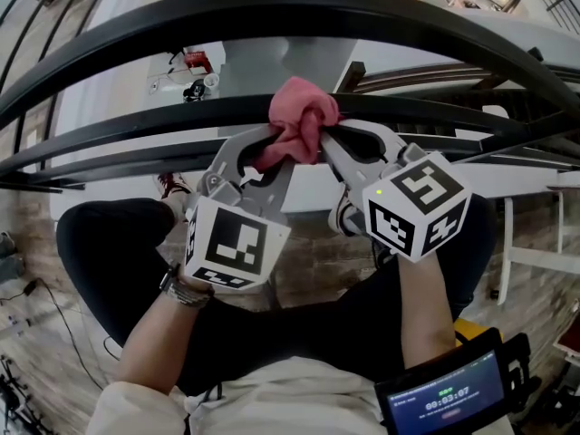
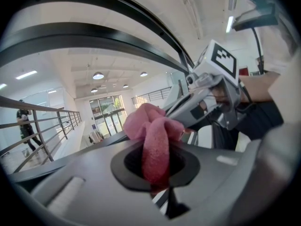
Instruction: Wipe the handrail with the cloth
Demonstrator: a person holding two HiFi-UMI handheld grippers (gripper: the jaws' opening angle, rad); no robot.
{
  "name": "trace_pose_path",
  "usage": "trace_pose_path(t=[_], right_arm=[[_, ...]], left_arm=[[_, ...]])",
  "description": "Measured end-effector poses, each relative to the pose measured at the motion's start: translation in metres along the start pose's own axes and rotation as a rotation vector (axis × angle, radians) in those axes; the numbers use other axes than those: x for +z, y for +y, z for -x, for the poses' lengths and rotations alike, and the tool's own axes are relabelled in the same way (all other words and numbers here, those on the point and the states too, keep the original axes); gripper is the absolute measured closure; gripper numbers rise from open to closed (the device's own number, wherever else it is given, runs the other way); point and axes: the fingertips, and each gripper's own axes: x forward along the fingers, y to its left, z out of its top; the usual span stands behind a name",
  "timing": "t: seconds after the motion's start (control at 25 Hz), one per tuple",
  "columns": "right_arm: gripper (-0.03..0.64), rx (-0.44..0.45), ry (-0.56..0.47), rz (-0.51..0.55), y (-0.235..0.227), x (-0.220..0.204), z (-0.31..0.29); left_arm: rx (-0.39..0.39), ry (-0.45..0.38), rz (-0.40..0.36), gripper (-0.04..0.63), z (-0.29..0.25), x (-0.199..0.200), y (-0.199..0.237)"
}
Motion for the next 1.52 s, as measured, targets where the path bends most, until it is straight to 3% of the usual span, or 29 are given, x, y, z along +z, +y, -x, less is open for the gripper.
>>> trace_pose_path(t=[0.56,1.08,1.2,1.32,1.52], right_arm=[[0.615,0.043,0.008,0.019,0.022,0.01,-0.023],[0.615,0.074,-0.046,0.035,0.033,0.029,-0.023],[0.615,0.07,-0.066,0.049,0.034,0.034,-0.023],[0.615,0.058,-0.074,0.065,0.034,0.036,-0.023],[0.615,0.037,-0.09,0.094,0.035,0.042,-0.023]], left_arm=[[0.047,-0.003,0.035,0.561,0.019,-0.012,0.023],[0.098,-0.047,0.039,0.563,0.031,0.006,0.035],[0.125,-0.047,0.073,0.563,0.034,0.009,0.039],[0.121,-0.057,0.05,0.563,0.033,0.011,0.04],[0.156,-0.07,0.077,0.563,0.036,0.017,0.044]])
